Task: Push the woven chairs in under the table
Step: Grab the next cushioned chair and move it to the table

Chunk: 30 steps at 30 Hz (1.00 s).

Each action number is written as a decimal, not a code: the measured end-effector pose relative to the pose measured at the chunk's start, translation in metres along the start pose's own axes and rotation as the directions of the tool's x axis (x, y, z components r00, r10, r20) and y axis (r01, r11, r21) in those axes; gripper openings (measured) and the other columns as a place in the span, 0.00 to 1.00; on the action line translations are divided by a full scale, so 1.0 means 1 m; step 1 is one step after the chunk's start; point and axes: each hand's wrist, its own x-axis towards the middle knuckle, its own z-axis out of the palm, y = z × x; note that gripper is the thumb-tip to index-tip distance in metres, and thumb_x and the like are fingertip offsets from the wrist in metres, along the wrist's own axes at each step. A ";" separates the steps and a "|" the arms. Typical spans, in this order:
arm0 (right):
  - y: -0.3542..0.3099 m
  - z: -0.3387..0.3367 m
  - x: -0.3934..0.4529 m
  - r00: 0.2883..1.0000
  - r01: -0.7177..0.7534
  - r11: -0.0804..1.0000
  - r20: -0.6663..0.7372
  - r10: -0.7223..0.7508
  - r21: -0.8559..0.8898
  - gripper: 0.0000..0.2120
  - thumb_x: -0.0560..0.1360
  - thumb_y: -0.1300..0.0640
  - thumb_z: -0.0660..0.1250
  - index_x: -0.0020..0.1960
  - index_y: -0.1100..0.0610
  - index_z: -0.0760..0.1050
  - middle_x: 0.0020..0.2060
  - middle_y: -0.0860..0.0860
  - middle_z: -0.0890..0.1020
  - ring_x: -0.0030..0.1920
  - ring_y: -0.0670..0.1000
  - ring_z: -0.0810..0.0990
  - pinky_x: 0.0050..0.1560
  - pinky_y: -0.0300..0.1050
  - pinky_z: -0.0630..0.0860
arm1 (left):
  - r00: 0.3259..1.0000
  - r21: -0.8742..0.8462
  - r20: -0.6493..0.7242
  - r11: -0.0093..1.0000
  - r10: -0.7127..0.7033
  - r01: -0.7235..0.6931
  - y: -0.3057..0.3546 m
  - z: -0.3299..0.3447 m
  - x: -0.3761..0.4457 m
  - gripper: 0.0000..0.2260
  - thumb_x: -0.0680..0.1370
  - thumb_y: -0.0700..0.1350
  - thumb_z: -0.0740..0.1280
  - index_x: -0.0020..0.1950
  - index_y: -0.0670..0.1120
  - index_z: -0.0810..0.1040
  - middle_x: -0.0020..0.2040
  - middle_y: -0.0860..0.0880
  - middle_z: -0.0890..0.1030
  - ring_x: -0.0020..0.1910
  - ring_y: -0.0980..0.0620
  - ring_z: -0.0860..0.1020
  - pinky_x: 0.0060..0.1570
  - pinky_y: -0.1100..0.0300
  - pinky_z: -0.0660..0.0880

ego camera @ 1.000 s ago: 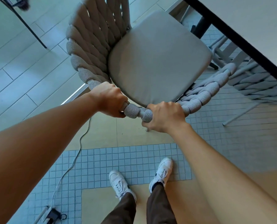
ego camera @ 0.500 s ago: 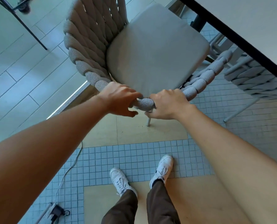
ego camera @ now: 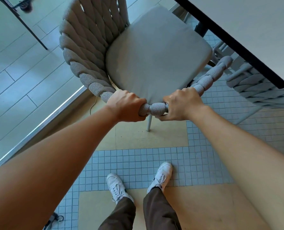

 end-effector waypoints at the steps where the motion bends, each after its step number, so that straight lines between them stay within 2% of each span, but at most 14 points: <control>1: 0.000 0.001 0.000 1.000 0.000 1.000 -0.008 0.000 -0.002 0.36 0.63 0.19 0.53 0.42 0.49 0.79 0.35 0.50 0.82 0.37 0.57 0.82 0.38 0.46 0.69 | 1.000 -0.001 -0.011 1.000 0.000 0.000 0.000 0.001 0.000 0.21 0.75 0.66 0.60 0.56 0.53 0.80 0.45 0.52 0.85 0.41 0.44 0.84 0.40 0.55 0.79; 4: -0.006 -0.001 -0.004 0.998 -0.050 0.999 -0.024 0.051 0.009 0.34 0.63 0.20 0.57 0.42 0.49 0.80 0.34 0.50 0.82 0.37 0.57 0.82 0.41 0.48 0.71 | 1.000 -0.018 -0.010 1.000 0.018 -0.018 -0.004 0.003 -0.003 0.22 0.73 0.69 0.62 0.56 0.55 0.79 0.45 0.54 0.85 0.40 0.45 0.83 0.36 0.57 0.76; 6: -0.015 -0.003 -0.007 0.995 -0.098 0.995 -0.031 0.099 0.033 0.33 0.62 0.20 0.59 0.40 0.50 0.77 0.34 0.50 0.82 0.39 0.56 0.81 0.46 0.50 0.69 | 0.999 -0.041 -0.007 0.999 0.035 -0.035 -0.008 0.003 -0.008 0.26 0.71 0.73 0.62 0.57 0.56 0.78 0.44 0.54 0.85 0.39 0.46 0.83 0.34 0.59 0.74; 9: -0.036 -0.008 -0.013 0.983 -0.173 0.979 -0.036 0.177 0.106 0.31 0.64 0.20 0.57 0.38 0.49 0.71 0.38 0.49 0.83 0.41 0.54 0.79 0.54 0.54 0.68 | 0.996 -0.080 -0.015 0.993 0.087 -0.088 -0.023 -0.001 -0.022 0.29 0.71 0.74 0.60 0.61 0.56 0.77 0.47 0.55 0.85 0.42 0.48 0.84 0.35 0.57 0.78; 11: -0.057 -0.011 -0.017 0.977 -0.201 0.969 -0.047 0.210 0.147 0.31 0.67 0.22 0.58 0.43 0.50 0.71 0.42 0.50 0.83 0.45 0.55 0.79 0.57 0.56 0.67 | 0.991 -0.086 -0.003 0.987 0.135 -0.135 -0.044 -0.003 -0.034 0.27 0.73 0.69 0.65 0.64 0.53 0.77 0.52 0.53 0.85 0.48 0.48 0.84 0.41 0.54 0.81; 12: -0.070 -0.012 -0.016 0.974 -0.211 0.965 -0.046 0.220 0.156 0.31 0.67 0.23 0.58 0.47 0.51 0.73 0.45 0.50 0.83 0.48 0.55 0.79 0.58 0.56 0.66 | 0.990 -0.071 0.007 0.988 0.139 -0.139 -0.057 -0.004 -0.040 0.26 0.74 0.67 0.68 0.66 0.52 0.77 0.55 0.51 0.84 0.51 0.47 0.83 0.48 0.52 0.81; 14: -0.094 -0.014 -0.009 0.968 -0.236 0.956 -0.046 0.248 0.172 0.32 0.69 0.24 0.59 0.53 0.52 0.74 0.49 0.51 0.83 0.52 0.56 0.79 0.59 0.57 0.66 | 0.991 -0.012 0.043 0.992 0.124 -0.123 -0.086 -0.006 -0.050 0.29 0.73 0.64 0.72 0.69 0.51 0.76 0.61 0.48 0.83 0.60 0.45 0.81 0.63 0.46 0.76; 15: -0.105 -0.015 -0.003 0.964 -0.250 0.950 -0.046 0.262 0.185 0.33 0.69 0.24 0.60 0.56 0.52 0.74 0.50 0.51 0.83 0.53 0.56 0.79 0.58 0.56 0.67 | 0.992 0.025 0.050 0.993 0.118 -0.119 -0.099 -0.007 -0.053 0.31 0.72 0.64 0.74 0.70 0.51 0.76 0.63 0.47 0.82 0.62 0.44 0.80 0.68 0.45 0.72; 17: -0.126 -0.017 0.014 0.959 -0.268 0.939 -0.033 0.282 0.216 0.34 0.69 0.25 0.62 0.61 0.52 0.71 0.52 0.51 0.83 0.54 0.56 0.80 0.55 0.55 0.68 | 0.990 0.074 0.056 0.988 0.130 -0.134 -0.127 -0.010 -0.053 0.33 0.69 0.64 0.76 0.69 0.50 0.77 0.63 0.46 0.82 0.63 0.43 0.79 0.70 0.44 0.69; 19: -0.146 -0.020 0.034 0.955 -0.284 0.928 -0.016 0.296 0.240 0.36 0.69 0.26 0.64 0.64 0.52 0.69 0.52 0.52 0.83 0.54 0.57 0.80 0.52 0.54 0.69 | 0.986 0.085 0.086 0.985 0.139 -0.147 -0.154 -0.014 -0.047 0.33 0.68 0.64 0.77 0.67 0.49 0.79 0.60 0.46 0.83 0.60 0.43 0.80 0.69 0.46 0.70; 22: -0.165 -0.024 0.062 0.943 -0.326 0.911 0.019 0.332 0.253 0.34 0.69 0.26 0.65 0.62 0.52 0.69 0.49 0.53 0.84 0.50 0.58 0.82 0.44 0.51 0.68 | 0.973 0.081 0.145 0.978 0.178 -0.191 -0.180 -0.016 -0.036 0.31 0.68 0.67 0.75 0.67 0.53 0.78 0.60 0.50 0.83 0.60 0.46 0.80 0.68 0.50 0.71; 26: -0.172 -0.027 0.085 0.893 -0.448 0.864 0.059 0.447 0.230 0.29 0.69 0.25 0.62 0.50 0.49 0.79 0.41 0.52 0.84 0.44 0.58 0.85 0.38 0.49 0.65 | 0.932 0.048 0.158 0.941 0.325 -0.336 -0.198 -0.009 -0.019 0.28 0.71 0.67 0.71 0.70 0.61 0.75 0.62 0.56 0.82 0.61 0.51 0.80 0.64 0.54 0.73; 30: -0.181 -0.032 0.083 0.835 -0.544 0.811 0.044 0.548 0.215 0.30 0.66 0.24 0.63 0.41 0.51 0.82 0.33 0.52 0.83 0.37 0.58 0.84 0.36 0.46 0.64 | 0.932 0.043 0.163 0.942 0.323 -0.334 -0.207 -0.002 -0.016 0.24 0.74 0.68 0.61 0.70 0.65 0.71 0.58 0.59 0.83 0.55 0.50 0.82 0.53 0.55 0.78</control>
